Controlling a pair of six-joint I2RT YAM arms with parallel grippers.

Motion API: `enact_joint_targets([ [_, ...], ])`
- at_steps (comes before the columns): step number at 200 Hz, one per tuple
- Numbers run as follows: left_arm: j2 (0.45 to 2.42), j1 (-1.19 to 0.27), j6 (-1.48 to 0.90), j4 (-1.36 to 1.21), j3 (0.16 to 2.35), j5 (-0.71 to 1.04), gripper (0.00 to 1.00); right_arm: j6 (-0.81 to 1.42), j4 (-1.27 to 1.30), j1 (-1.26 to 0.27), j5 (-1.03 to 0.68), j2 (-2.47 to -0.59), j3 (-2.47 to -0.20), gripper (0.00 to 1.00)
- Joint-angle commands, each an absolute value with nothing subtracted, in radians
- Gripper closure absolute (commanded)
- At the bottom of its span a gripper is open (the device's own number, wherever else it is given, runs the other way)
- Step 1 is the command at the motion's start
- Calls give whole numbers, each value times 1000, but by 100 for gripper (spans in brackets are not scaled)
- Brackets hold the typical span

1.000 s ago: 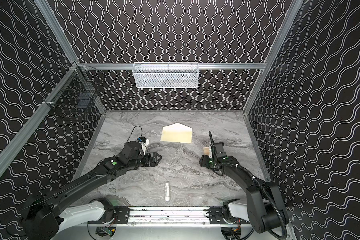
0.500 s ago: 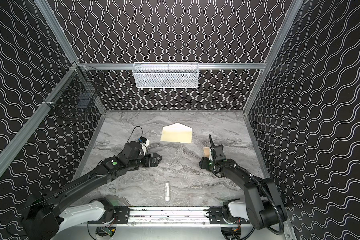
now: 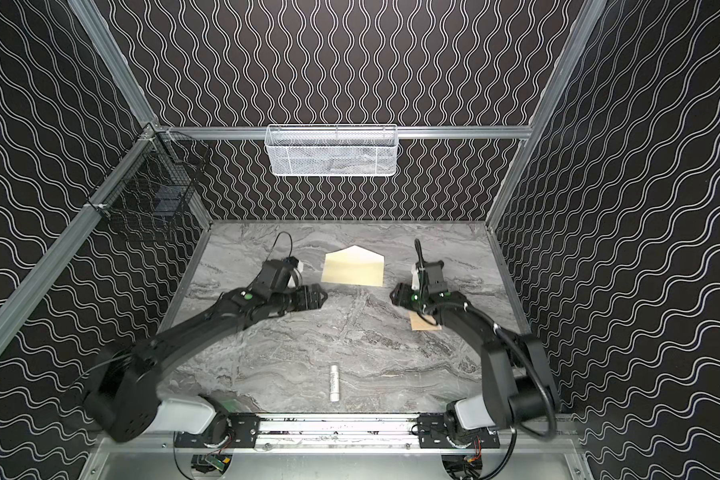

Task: Place the letter into the envelope and seal it
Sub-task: 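Reach both grippers to the yellow envelope and grasp its edges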

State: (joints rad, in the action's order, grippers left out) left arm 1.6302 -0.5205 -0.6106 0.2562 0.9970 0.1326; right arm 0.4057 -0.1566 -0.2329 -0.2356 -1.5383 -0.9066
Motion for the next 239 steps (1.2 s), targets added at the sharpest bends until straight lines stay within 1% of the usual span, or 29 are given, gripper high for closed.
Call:
enact_joint_targets([
  [1, 1758, -473, -553, 224, 1119, 210, 5, 363, -117, -218, -266, -1689, -1102, 33],
  [22, 1896, -457, -542, 241, 1259, 241, 7, 338, -110, -200, -255, -1848, -1284, 33],
  [38, 1996, -458, -547, 253, 1358, 270, 9, 330, -115, -177, -282, -1968, -1412, 33],
  [53, 2079, -458, -559, 249, 1430, 293, 12, 324, -111, -164, -308, -2051, -1510, 32],
  [96, 2258, -458, -576, 273, 1596, 334, 13, 332, -133, -143, -384, -2246, -1733, 32],
  [160, 2366, -456, -594, 246, 1670, 364, 13, 371, -86, -143, -500, -2391, -1826, 31],
  [189, 2372, -457, -601, 236, 1645, 373, 13, 378, -96, -144, -551, -2415, -1828, 32],
  [239, 2310, -444, -597, 213, 1535, 361, 13, 380, -78, -167, -608, -2406, -1758, 33],
])
